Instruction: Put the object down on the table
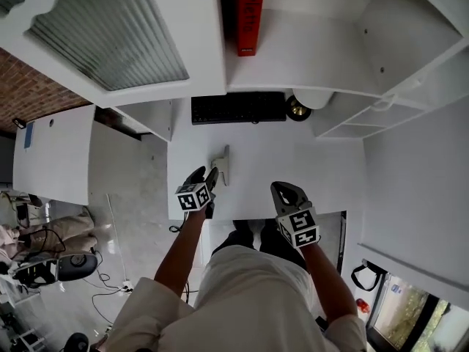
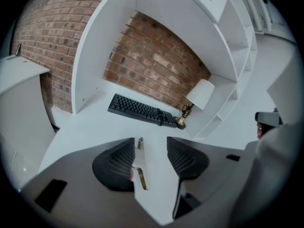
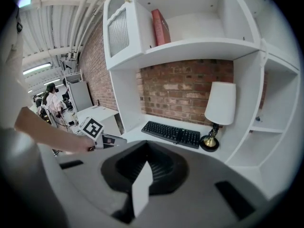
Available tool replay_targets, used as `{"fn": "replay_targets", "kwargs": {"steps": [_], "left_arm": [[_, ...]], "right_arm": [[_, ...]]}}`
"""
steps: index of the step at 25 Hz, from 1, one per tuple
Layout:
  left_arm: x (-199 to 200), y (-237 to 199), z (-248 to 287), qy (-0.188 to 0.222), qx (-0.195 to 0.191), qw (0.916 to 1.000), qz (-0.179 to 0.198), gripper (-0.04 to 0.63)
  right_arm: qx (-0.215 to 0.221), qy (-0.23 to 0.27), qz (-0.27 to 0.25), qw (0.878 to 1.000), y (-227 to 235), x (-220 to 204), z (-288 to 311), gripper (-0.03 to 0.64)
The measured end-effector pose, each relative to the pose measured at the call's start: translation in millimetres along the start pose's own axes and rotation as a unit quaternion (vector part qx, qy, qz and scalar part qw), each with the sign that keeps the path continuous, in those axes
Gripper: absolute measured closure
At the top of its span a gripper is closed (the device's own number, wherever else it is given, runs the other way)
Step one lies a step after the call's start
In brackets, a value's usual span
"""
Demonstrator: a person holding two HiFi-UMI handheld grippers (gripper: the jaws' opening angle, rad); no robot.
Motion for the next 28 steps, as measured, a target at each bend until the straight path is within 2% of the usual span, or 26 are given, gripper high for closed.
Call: {"fn": "replay_targets", "kwargs": {"steps": [7,13,17,21,28], "left_arm": [[28,27,-45,0.043,0.012,0.9987,0.026,0.414],[42,57,-86,0.064,0.026,0.9976,0.004,0.421],[52,80,-110,0.074,0.034,0.9967,0.004,0.425],[62,106,-136,0.084,0.049,0.9946,0.037,0.450],[90,149,-180,0.136,0.044,0.9882,0.055,0.488]], "right_arm": [[0.005,0.014,-0.017,1.000,7,18,-16,0.615],[0.020,0.014,-0.034,0.999,20,33,-36,0.614],[0.045,0.019,-0.049,0.998,22,47,-52,0.614],[0.073,0.033,-0.062,0.995,25,60,-69,0.614],[0.121,0.046,-0.064,0.990,23,82,-89,0.615]]}}
Point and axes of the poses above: the fingertips, and each gripper's own axes: z forward along the fingers, y to its right, x out of its top, the point moved 7 cm from there along -z, backward along the fingers, and after that the axes turned 14 degrees about z, right-handed, at the moved point
